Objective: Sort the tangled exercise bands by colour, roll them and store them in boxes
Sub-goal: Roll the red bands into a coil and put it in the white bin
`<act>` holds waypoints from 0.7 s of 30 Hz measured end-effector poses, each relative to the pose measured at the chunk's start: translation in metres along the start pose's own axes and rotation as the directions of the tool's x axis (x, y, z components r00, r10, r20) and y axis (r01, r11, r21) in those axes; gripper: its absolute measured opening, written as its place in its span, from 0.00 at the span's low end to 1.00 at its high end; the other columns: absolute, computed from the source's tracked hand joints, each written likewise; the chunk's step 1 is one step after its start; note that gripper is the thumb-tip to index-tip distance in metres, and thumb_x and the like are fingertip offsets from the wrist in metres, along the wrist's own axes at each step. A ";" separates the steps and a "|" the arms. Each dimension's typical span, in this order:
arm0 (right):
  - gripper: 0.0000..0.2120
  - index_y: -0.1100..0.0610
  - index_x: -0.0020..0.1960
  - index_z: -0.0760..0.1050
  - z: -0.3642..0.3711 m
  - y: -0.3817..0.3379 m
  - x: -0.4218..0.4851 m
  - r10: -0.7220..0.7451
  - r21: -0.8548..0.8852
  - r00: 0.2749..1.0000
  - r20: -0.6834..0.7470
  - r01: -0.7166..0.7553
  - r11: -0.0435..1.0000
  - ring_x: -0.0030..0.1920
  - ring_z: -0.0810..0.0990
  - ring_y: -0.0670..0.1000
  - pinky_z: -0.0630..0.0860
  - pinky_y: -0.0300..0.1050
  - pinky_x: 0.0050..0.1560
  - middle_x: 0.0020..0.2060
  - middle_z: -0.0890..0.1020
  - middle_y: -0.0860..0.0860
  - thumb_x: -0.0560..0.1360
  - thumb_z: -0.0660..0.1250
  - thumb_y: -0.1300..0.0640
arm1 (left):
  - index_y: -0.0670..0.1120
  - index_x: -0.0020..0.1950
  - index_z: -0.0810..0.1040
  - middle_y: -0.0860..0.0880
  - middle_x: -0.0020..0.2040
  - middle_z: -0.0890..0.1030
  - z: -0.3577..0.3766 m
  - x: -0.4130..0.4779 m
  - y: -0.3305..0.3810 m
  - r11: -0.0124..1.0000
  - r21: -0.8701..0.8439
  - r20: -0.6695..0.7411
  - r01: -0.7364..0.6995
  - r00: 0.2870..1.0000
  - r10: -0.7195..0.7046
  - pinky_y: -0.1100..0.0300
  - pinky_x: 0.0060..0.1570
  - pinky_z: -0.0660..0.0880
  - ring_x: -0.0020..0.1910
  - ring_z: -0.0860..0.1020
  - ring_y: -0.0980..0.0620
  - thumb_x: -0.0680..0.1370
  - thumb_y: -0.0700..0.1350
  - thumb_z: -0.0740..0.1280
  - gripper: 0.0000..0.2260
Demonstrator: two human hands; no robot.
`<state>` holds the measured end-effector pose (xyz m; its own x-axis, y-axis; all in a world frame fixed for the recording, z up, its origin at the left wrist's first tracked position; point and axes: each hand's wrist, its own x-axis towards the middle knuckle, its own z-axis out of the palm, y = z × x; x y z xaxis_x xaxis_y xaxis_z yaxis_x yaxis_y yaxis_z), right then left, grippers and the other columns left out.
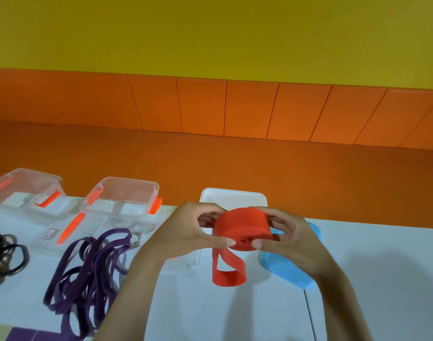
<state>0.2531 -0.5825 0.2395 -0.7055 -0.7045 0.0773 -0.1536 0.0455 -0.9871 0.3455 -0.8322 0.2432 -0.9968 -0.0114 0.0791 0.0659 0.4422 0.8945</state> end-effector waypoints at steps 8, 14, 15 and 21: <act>0.25 0.50 0.55 0.84 -0.004 0.007 -0.003 -0.029 0.148 0.989 -0.144 0.051 0.988 0.53 0.86 0.54 0.82 0.40 0.48 0.51 0.87 0.55 0.62 0.86 0.44 | 0.60 0.61 0.82 0.63 0.57 0.86 0.011 0.005 0.005 0.999 -0.013 -0.016 0.038 0.999 -0.038 0.64 0.60 0.80 0.59 0.84 0.60 0.67 0.60 0.83 0.25; 0.26 0.39 0.62 0.79 -0.002 0.008 -0.004 0.028 -0.135 0.998 0.047 -0.022 0.991 0.62 0.81 0.44 0.81 0.37 0.54 0.60 0.83 0.42 0.68 0.84 0.49 | 0.56 0.58 0.85 0.63 0.51 0.86 0.014 0.002 0.006 0.982 0.186 0.047 0.008 0.999 -0.017 0.60 0.59 0.82 0.54 0.85 0.59 0.68 0.59 0.82 0.21; 0.24 0.38 0.61 0.80 -0.001 0.007 -0.004 0.011 -0.166 0.999 0.037 -0.005 0.986 0.61 0.81 0.43 0.80 0.35 0.53 0.58 0.84 0.41 0.68 0.83 0.50 | 0.55 0.58 0.85 0.63 0.51 0.86 0.017 0.002 0.006 0.981 0.192 0.046 -0.001 0.999 -0.008 0.60 0.59 0.82 0.54 0.84 0.59 0.69 0.58 0.82 0.20; 0.22 0.43 0.56 0.83 0.002 0.005 -0.005 -0.075 -0.034 0.990 -0.122 0.071 0.997 0.54 0.85 0.50 0.83 0.41 0.49 0.52 0.87 0.48 0.64 0.84 0.48 | 0.59 0.63 0.83 0.64 0.56 0.86 0.020 -0.002 0.003 0.998 0.061 -0.045 0.003 0.999 0.000 0.64 0.61 0.80 0.59 0.84 0.60 0.68 0.60 0.82 0.25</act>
<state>0.2576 -0.5800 0.2341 -0.7712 -0.6141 0.1676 -0.2267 0.0190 -0.9738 0.3468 -0.8128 0.2371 -0.9938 -0.0515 0.0989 0.0605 0.4963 0.8660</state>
